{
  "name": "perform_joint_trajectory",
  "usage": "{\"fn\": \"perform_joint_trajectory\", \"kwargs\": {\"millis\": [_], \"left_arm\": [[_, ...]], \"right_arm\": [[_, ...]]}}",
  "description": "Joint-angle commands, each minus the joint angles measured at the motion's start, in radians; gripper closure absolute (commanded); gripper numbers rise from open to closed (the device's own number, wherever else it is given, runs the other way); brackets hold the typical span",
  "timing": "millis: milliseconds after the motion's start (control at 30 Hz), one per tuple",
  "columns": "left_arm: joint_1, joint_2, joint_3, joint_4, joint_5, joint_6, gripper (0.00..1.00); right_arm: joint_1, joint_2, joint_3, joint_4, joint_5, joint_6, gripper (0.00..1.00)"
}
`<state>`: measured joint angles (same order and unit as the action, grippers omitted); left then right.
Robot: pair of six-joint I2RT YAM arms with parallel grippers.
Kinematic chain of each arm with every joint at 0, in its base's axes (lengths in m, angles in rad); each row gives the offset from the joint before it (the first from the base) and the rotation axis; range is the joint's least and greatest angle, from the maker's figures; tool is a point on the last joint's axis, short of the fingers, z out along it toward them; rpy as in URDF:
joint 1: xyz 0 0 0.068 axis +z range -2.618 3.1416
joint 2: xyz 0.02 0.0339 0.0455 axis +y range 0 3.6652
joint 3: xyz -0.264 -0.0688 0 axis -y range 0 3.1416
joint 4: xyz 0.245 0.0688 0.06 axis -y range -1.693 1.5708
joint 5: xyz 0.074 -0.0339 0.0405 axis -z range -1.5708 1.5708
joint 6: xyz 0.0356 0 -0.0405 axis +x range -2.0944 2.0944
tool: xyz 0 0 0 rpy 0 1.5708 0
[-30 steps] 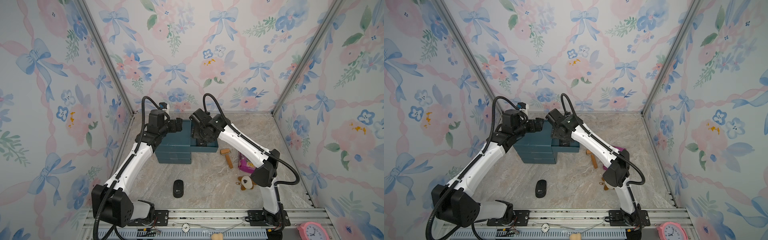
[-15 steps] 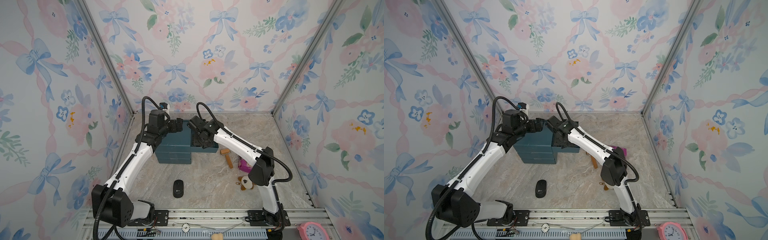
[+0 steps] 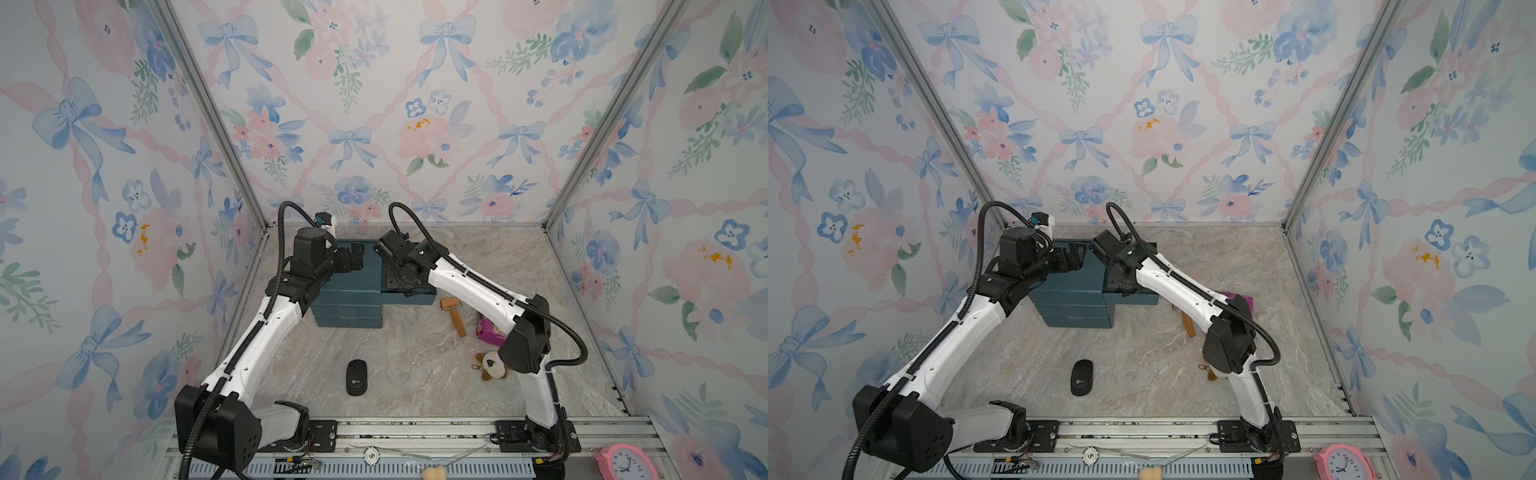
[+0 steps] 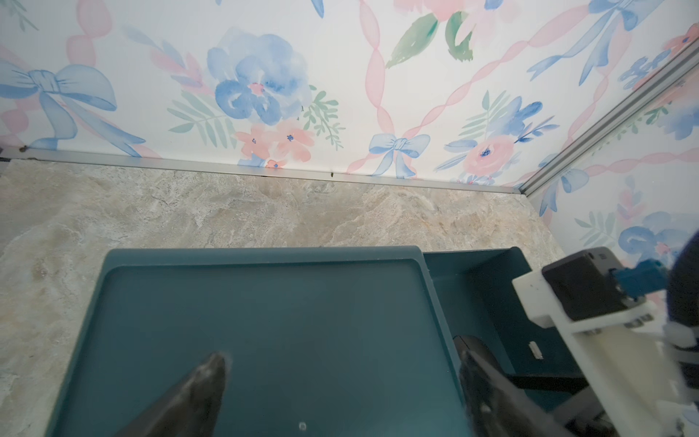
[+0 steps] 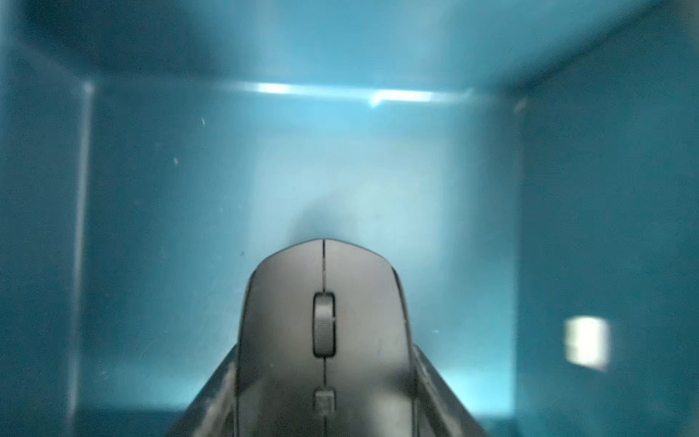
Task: Take the mice out of the drawer
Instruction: Pick up the mouse from the drawer, then place the mouse at the center of the board.
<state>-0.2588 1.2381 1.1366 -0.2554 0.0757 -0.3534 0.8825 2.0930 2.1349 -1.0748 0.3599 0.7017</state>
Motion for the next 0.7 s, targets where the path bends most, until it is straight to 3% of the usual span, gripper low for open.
{"fn": "perform_joint_trajectory", "kwargs": {"millis": [0,200,467,667], "left_arm": [[0.006,-0.055,-0.027,0.014,0.014,-0.019,0.02],[0.006,-0.161,-0.063,0.007,0.008,-0.056,0.02],[0.003,-0.336,-0.158,-0.092,0.123,-0.140,0.02],[-0.005,-0.473,-0.242,-0.143,0.151,-0.177,0.02]], "right_arm": [[0.050,-0.135,0.053,-0.033,0.134,-0.051,0.61],[0.154,-0.286,-0.072,-0.022,0.210,0.011,0.61],[0.325,-0.466,-0.497,0.145,0.246,0.297,0.61],[0.419,-0.412,-0.680,0.238,0.270,0.456,0.62]]}}
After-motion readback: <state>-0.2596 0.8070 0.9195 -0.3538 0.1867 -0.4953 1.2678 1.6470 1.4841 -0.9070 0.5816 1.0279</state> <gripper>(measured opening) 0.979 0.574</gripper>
